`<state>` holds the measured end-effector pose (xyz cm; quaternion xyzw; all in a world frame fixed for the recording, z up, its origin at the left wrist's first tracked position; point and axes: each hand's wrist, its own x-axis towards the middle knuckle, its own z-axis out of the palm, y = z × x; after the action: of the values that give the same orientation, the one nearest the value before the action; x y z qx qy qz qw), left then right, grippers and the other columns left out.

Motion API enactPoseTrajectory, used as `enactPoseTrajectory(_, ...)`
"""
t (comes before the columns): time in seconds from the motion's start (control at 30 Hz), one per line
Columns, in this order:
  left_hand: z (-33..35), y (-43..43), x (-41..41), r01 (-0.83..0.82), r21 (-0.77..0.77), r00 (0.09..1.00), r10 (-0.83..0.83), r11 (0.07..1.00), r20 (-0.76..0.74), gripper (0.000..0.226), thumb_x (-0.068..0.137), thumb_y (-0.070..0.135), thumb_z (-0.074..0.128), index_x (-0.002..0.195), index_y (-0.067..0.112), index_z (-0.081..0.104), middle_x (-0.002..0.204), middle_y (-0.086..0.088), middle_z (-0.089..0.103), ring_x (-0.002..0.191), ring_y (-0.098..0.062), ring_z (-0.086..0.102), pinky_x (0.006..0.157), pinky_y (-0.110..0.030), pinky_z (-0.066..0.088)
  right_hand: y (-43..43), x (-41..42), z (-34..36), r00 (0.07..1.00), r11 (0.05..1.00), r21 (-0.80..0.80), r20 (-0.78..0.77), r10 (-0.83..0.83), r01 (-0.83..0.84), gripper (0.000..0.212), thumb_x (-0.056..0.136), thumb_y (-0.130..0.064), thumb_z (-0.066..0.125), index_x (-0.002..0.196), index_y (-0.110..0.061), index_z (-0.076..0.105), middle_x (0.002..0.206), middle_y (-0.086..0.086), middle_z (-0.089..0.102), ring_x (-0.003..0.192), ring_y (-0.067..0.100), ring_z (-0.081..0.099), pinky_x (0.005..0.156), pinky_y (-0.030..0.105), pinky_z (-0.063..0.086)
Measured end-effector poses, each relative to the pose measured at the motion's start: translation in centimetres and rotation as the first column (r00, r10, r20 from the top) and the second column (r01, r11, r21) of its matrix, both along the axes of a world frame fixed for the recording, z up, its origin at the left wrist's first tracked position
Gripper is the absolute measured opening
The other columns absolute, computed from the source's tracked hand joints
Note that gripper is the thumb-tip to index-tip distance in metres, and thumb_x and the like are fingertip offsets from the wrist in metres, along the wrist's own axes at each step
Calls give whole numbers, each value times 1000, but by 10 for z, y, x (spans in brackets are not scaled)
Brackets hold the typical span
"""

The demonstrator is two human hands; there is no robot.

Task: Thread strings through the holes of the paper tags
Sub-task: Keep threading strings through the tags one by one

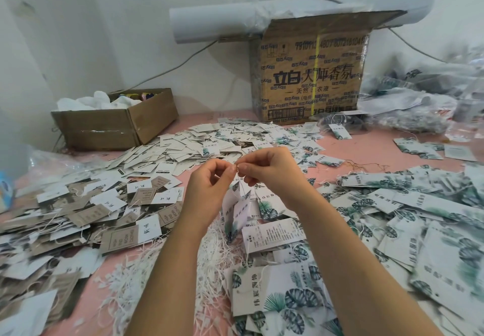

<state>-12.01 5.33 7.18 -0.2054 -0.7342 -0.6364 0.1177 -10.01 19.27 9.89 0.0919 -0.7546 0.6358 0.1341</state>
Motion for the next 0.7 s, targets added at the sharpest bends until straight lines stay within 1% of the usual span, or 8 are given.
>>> enactPoseTrajectory(0.17, 0, 2, 1, -21, -12, 1000, 21, 1000, -2, 11, 91, 19, 59, 82, 23, 64, 71, 7, 60, 60, -1, 47, 56, -13, 42, 0, 0, 0, 1000, 999, -44, 10, 11, -10, 10, 81, 2, 66, 80, -7, 70, 62, 3, 64, 51, 7, 56, 55, 18, 51)
enactPoseTrajectory(0.3, 0, 2, 1, -17, -24, 1000, 18, 1000, 1, 9, 91, 19, 59, 83, 20, 64, 75, 2, 61, 64, -3, 49, 58, -15, 43, 1, 1, -1, 1000, 999, -41, 14, 18, -17, 10, 81, 2, 66, 80, -7, 70, 62, 4, 63, 51, 8, 56, 56, 19, 51)
enactPoseTrajectory(0.4, 1, 2, 1, -8, -20, 1000, 8, 1000, 6, 9, 90, 20, 61, 81, 20, 64, 72, 6, 61, 63, -3, 49, 57, -14, 42, 2, 1, -1, 1000, 999, -31, 16, 18, -18, 14, 82, 5, 64, 80, -7, 70, 61, 3, 64, 51, 6, 57, 56, 18, 52)
enactPoseTrajectory(0.43, 1, 2, 1, -5, -16, 1000, 5, 1000, 10, 9, 89, 21, 62, 79, 20, 64, 70, 7, 61, 63, -4, 49, 58, -16, 43, 2, 1, -2, 1000, 999, -26, 17, 24, -24, 14, 82, 6, 63, 82, -6, 70, 61, 4, 63, 51, 6, 57, 57, 18, 52)
enactPoseTrajectory(0.5, 1, 2, 1, 0, -5, 1000, 0, 1000, 27, 11, 85, 23, 65, 76, 19, 63, 71, 4, 63, 67, -11, 50, 62, -22, 44, 1, 1, -2, 999, 999, -16, 20, 44, -43, 14, 83, 8, 61, 86, -2, 70, 60, 5, 62, 51, 5, 57, 56, 17, 52)
enactPoseTrajectory(0.57, 1, 1, 1, 8, 22, 999, -9, 1000, 52, 12, 81, 27, 67, 73, 20, 63, 73, 2, 64, 69, -15, 51, 59, -20, 45, 1, 2, -2, 998, 998, -12, 23, 60, -60, 14, 83, 8, 60, 88, 0, 70, 61, 6, 62, 51, 5, 57, 56, 17, 51)
enactPoseTrajectory(0.63, 2, 0, 2, 24, 60, 996, -29, 998, 81, 17, 73, 35, 68, 72, 19, 63, 74, 5, 65, 68, -14, 52, 56, -16, 44, 1, 2, 0, 997, 997, 9, 17, 74, -74, 14, 82, 8, 61, 83, -2, 70, 63, 7, 62, 50, 4, 56, 55, 16, 50)
enactPoseTrajectory(0.7, 2, 0, 3, 43, 87, 993, -52, 995, 103, 24, 66, 39, 68, 73, 17, 62, 68, 11, 64, 64, -6, 53, 54, -14, 44, 0, 3, 2, 997, 996, 41, -2, 82, -82, 18, 82, 8, 61, 77, -8, 69, 62, 4, 62, 50, 4, 55, 54, 16, 49)
